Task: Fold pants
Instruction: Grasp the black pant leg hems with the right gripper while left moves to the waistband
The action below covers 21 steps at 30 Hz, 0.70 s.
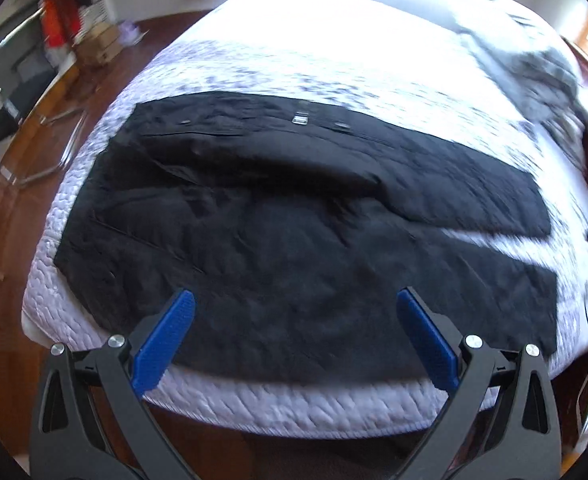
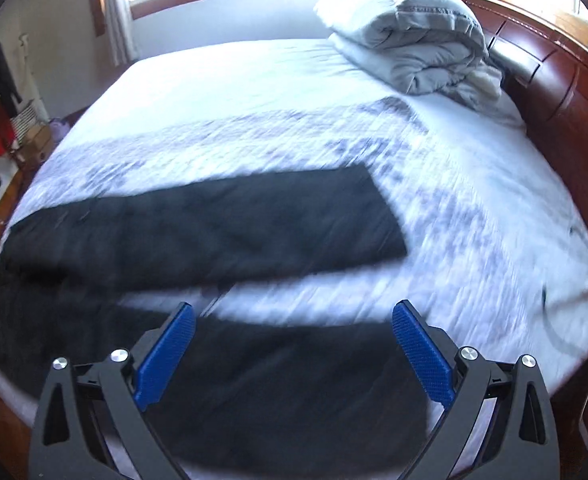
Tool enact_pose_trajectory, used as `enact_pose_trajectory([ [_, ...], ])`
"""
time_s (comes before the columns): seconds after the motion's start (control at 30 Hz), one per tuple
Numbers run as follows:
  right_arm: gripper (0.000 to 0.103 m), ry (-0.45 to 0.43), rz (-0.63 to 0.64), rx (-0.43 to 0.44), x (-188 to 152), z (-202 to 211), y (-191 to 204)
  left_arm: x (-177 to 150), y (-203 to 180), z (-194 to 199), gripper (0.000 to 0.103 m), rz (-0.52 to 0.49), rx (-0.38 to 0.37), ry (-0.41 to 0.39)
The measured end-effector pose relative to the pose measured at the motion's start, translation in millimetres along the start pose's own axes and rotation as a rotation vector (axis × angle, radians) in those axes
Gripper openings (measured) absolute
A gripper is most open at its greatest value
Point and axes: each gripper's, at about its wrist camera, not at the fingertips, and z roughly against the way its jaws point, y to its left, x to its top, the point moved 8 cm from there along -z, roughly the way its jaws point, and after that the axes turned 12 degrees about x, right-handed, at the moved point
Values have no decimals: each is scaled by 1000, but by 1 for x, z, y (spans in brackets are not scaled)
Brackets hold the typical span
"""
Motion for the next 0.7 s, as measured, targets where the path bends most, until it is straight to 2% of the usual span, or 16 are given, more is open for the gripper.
enact_pose_trajectory([
  [0.07, 100, 56, 4, 29, 36, -38, -35, 22, 13, -20, 100, 37, -2, 32],
  [0.13, 99, 143, -6, 62, 58, -77, -63, 46, 25, -44, 100, 70, 7, 58],
  [0.2, 99, 228, -43, 84, 76, -119, -90, 68, 38, -66, 100, 99, 18, 82],
  [0.3, 99, 299, -89, 108, 89, -165, -116, 102, 59, -104, 100, 148, 19, 142],
  [0.47, 99, 366, -161, 145, 99, -218, -137, 134, 89, -148, 100, 235, -2, 236],
  [0.63, 99, 446, -163, 228, 97, -253, -134, 155, 120, -174, 100, 359, -39, 254],
  [0.7, 99, 477, -130, 221, 91, -263, -129, 159, 130, -185, 100, 392, -41, 274],
])
